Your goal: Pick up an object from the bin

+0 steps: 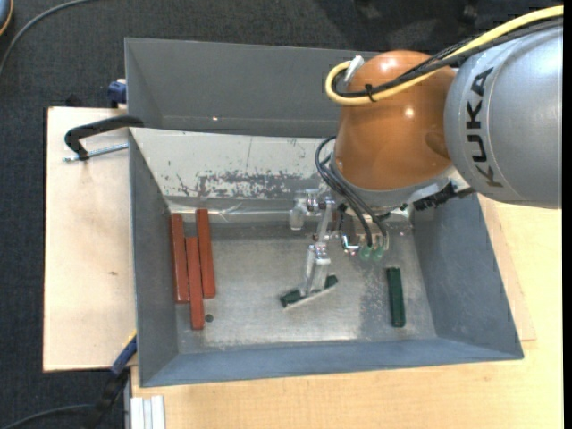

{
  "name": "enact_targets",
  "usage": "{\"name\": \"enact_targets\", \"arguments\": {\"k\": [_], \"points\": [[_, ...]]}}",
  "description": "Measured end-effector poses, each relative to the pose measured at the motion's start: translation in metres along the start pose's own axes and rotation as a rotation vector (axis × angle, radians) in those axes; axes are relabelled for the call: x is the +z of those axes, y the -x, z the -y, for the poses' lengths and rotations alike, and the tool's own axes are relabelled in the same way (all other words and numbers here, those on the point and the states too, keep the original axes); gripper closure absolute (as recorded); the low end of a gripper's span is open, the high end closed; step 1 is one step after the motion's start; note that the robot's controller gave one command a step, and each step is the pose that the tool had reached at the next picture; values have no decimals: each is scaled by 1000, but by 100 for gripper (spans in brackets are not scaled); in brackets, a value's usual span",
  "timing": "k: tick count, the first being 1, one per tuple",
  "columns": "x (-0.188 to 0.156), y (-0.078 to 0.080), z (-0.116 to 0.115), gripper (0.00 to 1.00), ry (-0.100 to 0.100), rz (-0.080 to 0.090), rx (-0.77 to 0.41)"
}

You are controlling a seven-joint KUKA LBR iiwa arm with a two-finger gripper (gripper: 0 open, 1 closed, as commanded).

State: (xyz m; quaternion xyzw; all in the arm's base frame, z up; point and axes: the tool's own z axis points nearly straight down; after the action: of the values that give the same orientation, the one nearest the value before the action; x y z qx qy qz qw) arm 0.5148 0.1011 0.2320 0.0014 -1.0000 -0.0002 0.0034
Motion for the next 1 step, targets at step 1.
{"name": "enact_targets", "arguments": {"k": [1], "points": [[135, -20, 91, 0, -2, -2, -116]]}}
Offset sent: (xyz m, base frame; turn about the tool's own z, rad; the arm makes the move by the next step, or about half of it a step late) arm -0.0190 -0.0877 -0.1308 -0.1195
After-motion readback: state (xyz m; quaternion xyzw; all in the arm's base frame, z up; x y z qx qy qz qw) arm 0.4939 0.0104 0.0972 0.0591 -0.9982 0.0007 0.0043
